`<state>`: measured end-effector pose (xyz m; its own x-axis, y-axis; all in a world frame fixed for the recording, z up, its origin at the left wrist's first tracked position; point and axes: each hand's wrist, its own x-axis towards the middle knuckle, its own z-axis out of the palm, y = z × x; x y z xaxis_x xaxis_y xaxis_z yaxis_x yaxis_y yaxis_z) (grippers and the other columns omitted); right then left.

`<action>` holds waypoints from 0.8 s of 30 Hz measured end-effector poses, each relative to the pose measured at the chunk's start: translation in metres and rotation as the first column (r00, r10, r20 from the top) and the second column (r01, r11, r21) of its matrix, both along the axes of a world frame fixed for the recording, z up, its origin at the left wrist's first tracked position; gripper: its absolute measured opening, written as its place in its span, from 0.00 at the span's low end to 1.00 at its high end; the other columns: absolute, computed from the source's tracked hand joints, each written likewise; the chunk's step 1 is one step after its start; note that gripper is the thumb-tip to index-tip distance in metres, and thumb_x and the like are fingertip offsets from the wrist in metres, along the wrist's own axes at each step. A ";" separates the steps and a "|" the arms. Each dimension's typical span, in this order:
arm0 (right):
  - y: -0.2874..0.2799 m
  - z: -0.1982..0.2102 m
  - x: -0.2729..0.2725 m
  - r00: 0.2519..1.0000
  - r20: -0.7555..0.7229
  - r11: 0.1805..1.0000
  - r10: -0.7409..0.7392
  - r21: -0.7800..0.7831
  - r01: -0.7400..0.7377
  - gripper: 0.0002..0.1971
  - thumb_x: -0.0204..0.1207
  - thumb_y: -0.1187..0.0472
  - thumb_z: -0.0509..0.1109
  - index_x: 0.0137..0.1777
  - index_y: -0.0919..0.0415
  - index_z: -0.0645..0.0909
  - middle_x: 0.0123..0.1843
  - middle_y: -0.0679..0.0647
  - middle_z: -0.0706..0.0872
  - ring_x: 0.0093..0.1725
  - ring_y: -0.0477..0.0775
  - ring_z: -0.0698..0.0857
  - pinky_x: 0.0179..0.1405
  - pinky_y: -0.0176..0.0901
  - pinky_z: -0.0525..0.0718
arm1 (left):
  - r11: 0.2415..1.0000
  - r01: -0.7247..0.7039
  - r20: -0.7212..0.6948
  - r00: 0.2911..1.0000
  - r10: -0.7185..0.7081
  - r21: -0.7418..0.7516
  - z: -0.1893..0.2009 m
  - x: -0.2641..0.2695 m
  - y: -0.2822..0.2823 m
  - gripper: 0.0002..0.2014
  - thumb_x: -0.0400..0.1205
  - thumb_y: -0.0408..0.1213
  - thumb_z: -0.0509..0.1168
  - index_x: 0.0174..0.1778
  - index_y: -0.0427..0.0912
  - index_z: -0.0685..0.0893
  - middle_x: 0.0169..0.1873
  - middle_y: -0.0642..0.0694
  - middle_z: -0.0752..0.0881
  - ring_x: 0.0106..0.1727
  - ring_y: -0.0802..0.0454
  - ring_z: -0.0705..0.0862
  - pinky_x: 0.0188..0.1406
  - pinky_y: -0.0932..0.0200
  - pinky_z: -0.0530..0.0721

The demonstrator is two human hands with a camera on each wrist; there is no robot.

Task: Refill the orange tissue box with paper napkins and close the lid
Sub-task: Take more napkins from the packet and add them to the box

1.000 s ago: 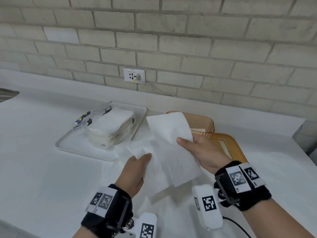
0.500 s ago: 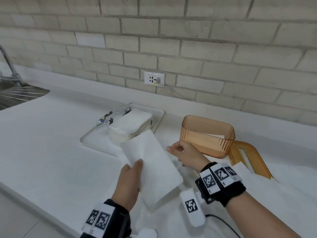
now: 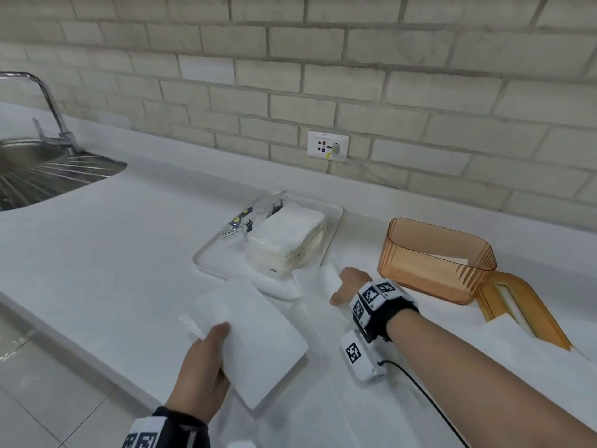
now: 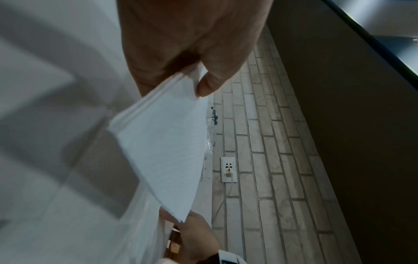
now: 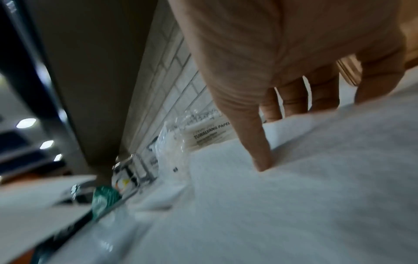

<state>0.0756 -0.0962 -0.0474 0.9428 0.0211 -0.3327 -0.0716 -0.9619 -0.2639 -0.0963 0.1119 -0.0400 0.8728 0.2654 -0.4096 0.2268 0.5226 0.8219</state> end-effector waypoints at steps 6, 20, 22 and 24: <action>-0.001 0.016 0.009 0.995 0.054 0.973 -0.082 0.220 0.068 0.11 0.75 0.60 0.68 0.33 0.59 0.72 0.35 0.51 0.78 0.45 0.57 0.80 0.30 0.39 0.71 | 0.997 0.077 -0.010 0.997 -0.077 0.018 -0.001 0.002 0.023 0.15 0.86 0.33 0.57 0.62 0.28 0.80 0.53 0.35 0.89 0.52 0.43 0.87 0.42 0.52 0.81; 0.025 0.083 -0.098 0.968 -0.078 0.209 -0.240 0.969 0.130 0.11 0.79 0.63 0.66 0.60 0.64 0.80 0.54 0.60 0.89 0.49 0.57 0.89 0.51 0.49 0.88 | 0.964 0.263 0.018 0.964 -0.264 0.050 0.000 0.034 -0.006 0.13 0.85 0.30 0.55 0.59 0.32 0.82 0.50 0.36 0.90 0.52 0.39 0.88 0.50 0.48 0.83; 0.036 0.065 -0.108 0.972 -0.048 0.351 -0.230 0.927 0.129 0.10 0.79 0.61 0.67 0.59 0.63 0.80 0.54 0.60 0.89 0.52 0.59 0.89 0.57 0.54 0.86 | 0.957 0.290 0.047 0.956 -0.291 0.014 0.004 0.034 -0.009 0.14 0.86 0.32 0.54 0.58 0.33 0.84 0.51 0.37 0.91 0.51 0.44 0.89 0.50 0.50 0.83; 0.045 0.049 -0.115 0.974 0.038 0.532 -0.222 0.842 0.089 0.07 0.79 0.59 0.67 0.54 0.59 0.81 0.50 0.55 0.89 0.49 0.55 0.89 0.55 0.50 0.86 | 0.953 0.296 0.065 0.954 -0.292 -0.060 0.008 0.032 -0.010 0.15 0.88 0.37 0.54 0.56 0.34 0.84 0.50 0.38 0.91 0.47 0.47 0.91 0.49 0.49 0.83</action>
<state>-0.0393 -0.0507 0.0020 0.9894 0.0734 -0.1253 -0.1001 -0.2799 -0.9548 -0.0646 0.1020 -0.0315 0.9297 -0.0336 -0.3668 0.3343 0.4952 0.8019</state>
